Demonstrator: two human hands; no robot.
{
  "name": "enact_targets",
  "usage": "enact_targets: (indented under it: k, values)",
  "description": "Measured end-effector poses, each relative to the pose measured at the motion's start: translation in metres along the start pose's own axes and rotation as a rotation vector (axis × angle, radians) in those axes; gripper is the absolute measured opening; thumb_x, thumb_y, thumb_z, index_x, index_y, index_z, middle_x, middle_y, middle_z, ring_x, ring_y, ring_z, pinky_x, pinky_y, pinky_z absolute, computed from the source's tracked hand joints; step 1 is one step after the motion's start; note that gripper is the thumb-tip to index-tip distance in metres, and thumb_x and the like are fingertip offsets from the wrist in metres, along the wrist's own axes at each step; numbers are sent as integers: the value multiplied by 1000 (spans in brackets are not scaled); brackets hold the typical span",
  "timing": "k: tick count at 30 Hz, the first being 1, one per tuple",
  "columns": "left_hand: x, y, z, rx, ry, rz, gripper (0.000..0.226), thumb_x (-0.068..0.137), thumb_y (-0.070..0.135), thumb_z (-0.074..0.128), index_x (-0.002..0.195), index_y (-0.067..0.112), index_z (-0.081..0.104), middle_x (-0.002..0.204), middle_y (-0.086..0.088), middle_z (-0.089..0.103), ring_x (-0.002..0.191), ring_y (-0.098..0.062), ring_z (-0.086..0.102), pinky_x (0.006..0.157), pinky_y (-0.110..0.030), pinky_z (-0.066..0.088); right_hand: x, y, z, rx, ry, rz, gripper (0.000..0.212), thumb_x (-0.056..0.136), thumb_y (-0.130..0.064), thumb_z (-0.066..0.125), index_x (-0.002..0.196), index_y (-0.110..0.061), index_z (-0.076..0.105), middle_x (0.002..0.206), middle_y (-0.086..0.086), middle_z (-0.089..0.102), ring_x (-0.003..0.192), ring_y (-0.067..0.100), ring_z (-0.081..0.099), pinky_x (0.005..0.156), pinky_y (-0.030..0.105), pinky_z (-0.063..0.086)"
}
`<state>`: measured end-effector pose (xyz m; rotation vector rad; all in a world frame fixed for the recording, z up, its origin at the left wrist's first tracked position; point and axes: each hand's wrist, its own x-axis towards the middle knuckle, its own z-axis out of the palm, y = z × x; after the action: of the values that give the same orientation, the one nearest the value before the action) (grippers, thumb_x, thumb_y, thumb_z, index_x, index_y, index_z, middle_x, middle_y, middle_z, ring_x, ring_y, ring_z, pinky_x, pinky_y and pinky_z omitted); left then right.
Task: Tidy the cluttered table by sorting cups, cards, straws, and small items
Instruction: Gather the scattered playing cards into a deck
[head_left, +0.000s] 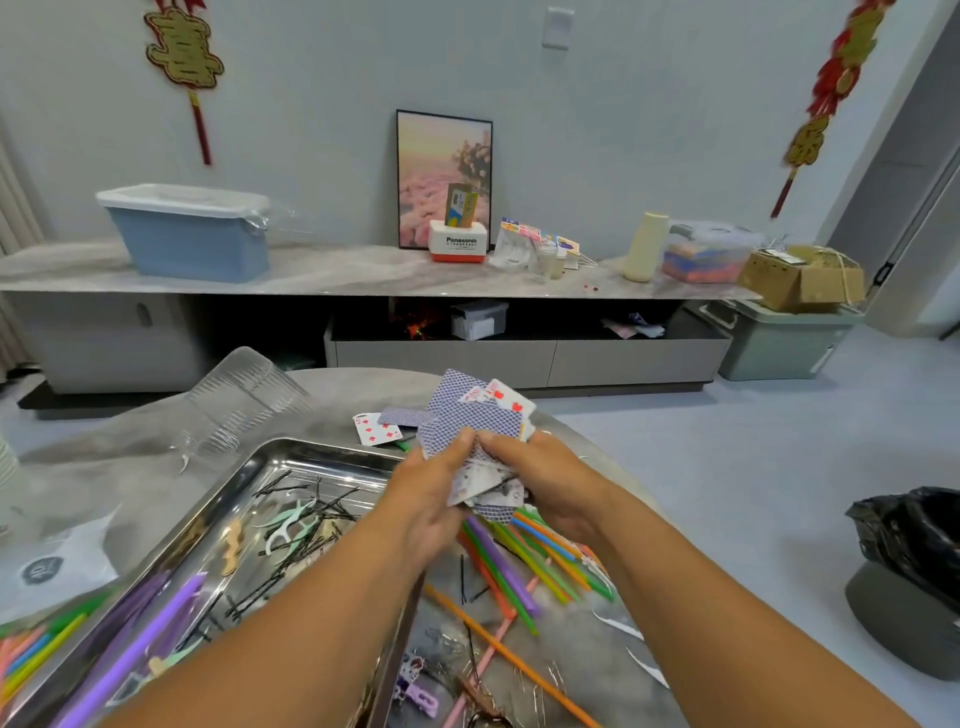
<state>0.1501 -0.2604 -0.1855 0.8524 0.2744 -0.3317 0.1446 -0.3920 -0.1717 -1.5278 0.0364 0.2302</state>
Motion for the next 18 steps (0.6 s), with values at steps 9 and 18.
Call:
enact_targets:
  k: [9,18]
  values:
    - [18,78,-29,278,281,13,20,104,13,53,115,-3,57,117,-19,65,81,-24,66,89,-35,56,80,18,-54,-537,483,36,10,94,-20,67,85,-18,71,87,1,70,91,23,63,77,31,47]
    - [103,109,-61,642,381,72,41,90,15,73,121,-2,52,120,-16,65,103,-35,67,88,-45,57,139,16,-53,-1043,353,409,88,41,-83,82,97,-16,66,100,5,70,105,29,64,97,41,53]
